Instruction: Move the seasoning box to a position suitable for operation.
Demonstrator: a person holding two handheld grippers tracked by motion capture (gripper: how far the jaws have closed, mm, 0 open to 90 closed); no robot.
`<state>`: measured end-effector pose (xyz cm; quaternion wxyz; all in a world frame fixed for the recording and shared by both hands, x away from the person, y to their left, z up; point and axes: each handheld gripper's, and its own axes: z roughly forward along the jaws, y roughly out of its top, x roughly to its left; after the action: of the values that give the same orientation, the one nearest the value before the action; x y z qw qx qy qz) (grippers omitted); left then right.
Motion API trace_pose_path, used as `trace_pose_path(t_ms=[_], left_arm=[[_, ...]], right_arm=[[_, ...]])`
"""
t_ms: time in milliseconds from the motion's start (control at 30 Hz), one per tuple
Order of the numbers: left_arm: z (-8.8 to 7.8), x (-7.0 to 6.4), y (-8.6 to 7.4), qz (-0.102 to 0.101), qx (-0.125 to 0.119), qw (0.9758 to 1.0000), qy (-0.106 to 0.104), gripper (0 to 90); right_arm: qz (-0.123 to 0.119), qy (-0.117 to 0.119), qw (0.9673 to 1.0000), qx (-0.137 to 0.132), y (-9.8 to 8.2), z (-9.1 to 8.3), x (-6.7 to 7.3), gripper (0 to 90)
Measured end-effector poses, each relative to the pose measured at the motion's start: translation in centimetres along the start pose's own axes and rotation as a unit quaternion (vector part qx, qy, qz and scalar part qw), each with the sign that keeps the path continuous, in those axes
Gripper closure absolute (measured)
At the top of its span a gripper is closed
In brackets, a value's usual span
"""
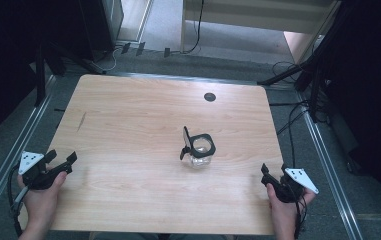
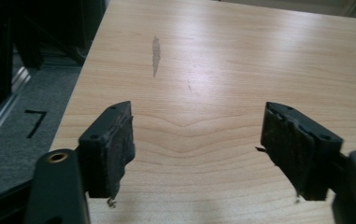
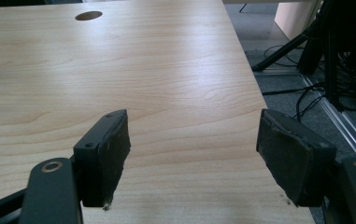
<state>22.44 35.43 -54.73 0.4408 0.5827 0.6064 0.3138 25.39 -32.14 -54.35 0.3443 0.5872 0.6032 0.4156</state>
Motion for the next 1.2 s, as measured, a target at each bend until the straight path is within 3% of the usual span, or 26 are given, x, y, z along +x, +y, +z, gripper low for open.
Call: trace_pose_path(t_ms=[100,133,167,200,233,300,333,367,400,433,467,500,567,633,700,767,800,833,867,933,967,1000,1033,1100,1133,1200], left_arm=[[-0.1,-0.5,0.0,0.016,-0.002,0.9999,-0.006,22.8],[-0.1,-0.9,0.1,0.024,0.0,0.9997,-0.006,26.0],[-0.1,-0.9,0.1,0.024,0.0,0.9997,-0.006,31.1],[0.0,-1.7,0.3,0.018,0.001,0.9997,-0.019,37.9],[0.2,-2.4,0.5,0.014,0.006,0.9993,-0.034,45.2],[0.5,-3.5,0.9,0.016,0.006,0.9981,-0.06,61.3],[0.5,-3.5,0.9,0.016,0.006,0.9981,-0.06,65.6],[0.9,-4.9,1.4,0.019,0.004,0.9964,-0.082,68.4],[1.2,-5.8,1.6,0.023,0.004,0.9954,-0.093,70.4],[1.2,-5.8,1.6,0.023,0.004,0.9954,-0.093,72.1],[1.7,-7.1,1.8,0.024,0.007,0.9936,-0.111,73.5],[2.0,-7.8,1.9,0.026,0.011,0.9925,-0.118,74.5],[2.8,-9.6,1.9,0.036,0.018,0.9905,-0.131,75.9],[3.4,-11.1,1.8,0.043,0.025,0.9885,-0.143,77.9],[3.9,-13.0,1.9,0.065,0.031,0.9853,-0.155,81.1],[4.1,-13.6,1.9,0.07,0.032,0.9841,-0.16,83.8],[4.4,-14.7,1.8,0.076,0.034,0.9819,-0.17,83.8],[4.5,-15.3,1.8,0.081,0.036,0.9804,-0.176,87.2],[5.0,-17.1,1.6,0.093,0.043,0.9759,-0.193,88.6],[5.4,-19.1,1.3,0.105,0.051,0.9701,-0.213,90.0],[5.4,-19.1,1.3,0.105,0.051,0.9701,-0.213,90.0],[5.9,-20.8,1.1,0.117,0.06,0.9643,-0.23,90.0],[6.0,-21.4,1.0,0.117,0.062,0.9627,-0.236,90.0],[6.4,-23.0,0.8,0.12,0.069,0.9573,-0.253,90.0],[6.4,-23.0,0.8,0.12,0.069,0.9573,-0.253,90.0],[6.7,-24.9,0.4,0.133,0.073,0.9496,-0.274,90.0]], right_arm=[[0.006,0.011,0.9999,-0.005,0.2,0.1,0.1,30.5],[0.016,0.022,0.9996,-0.007,0.3,0.1,0.3,36.2],[0.016,0.022,0.9996,-0.007,0.3,0.1,0.3,36.2],[0.02,0.04,0.9989,-0.012,0.6,0.3,0.7,49.7],[0.022,0.051,0.9984,-0.011,0.7,0.4,1.0,55.6],[0.025,0.08,0.9964,-0.007,1.1,0.8,1.8,61.4],[0.02,0.086,0.9961,-0.005,1.4,1.0,2.3,63.2],[0.016,0.092,0.9956,-0.005,1.6,1.2,2.9,65.0],[0.011,0.113,0.9935,-0.001,1.9,1.5,3.4,65.4],[0.011,0.113,0.9935,-0.001,1.9,1.5,3.4,65.4],[0.011,0.152,0.9882,0.018,2.4,2.2,4.6,64.5],[0.011,0.145,0.9891,0.022,2.6,2.5,5.3,61.4],[0.019,0.135,0.9904,0.019,2.7,2.9,6.3,68.1],[0.021,0.152,0.988,0.018,2.9,3.4,7.0,75.7],[0.019,0.167,0.9855,0.017,3.2,4.0,7.6,83.0],[0.009,0.174,0.9846,0.017,3.4,4.3,8.1,85.5],[0.001,0.175,0.9845,0.017,3.5,4.4,8.4,88.1],[-0.022,0.172,0.9848,0.015,3.9,4.7,9.1,90.0],[-0.029,0.176,0.9838,0.016,4.1,4.8,9.5,90.0],[-0.041,0.19,0.9808,0.013,4.5,5.1,10.1,90.0],[-0.041,0.19,0.9808,0.013,4.5,5.1,10.1,90.0],[-0.045,0.194,0.9797,0.015,4.8,5.3,10.7,90.0],[-0.049,0.2,0.9785,0.013,5.1,5.5,11.0,90.0],[-0.05,0.206,0.9772,0.013,5.5,5.8,11.4,90.0],[-0.048,0.209,0.9766,0.016,5.8,6.0,11.6,90.0],[-0.051,0.212,0.9759,0.016,6.2,6.5,11.8,90.0]])
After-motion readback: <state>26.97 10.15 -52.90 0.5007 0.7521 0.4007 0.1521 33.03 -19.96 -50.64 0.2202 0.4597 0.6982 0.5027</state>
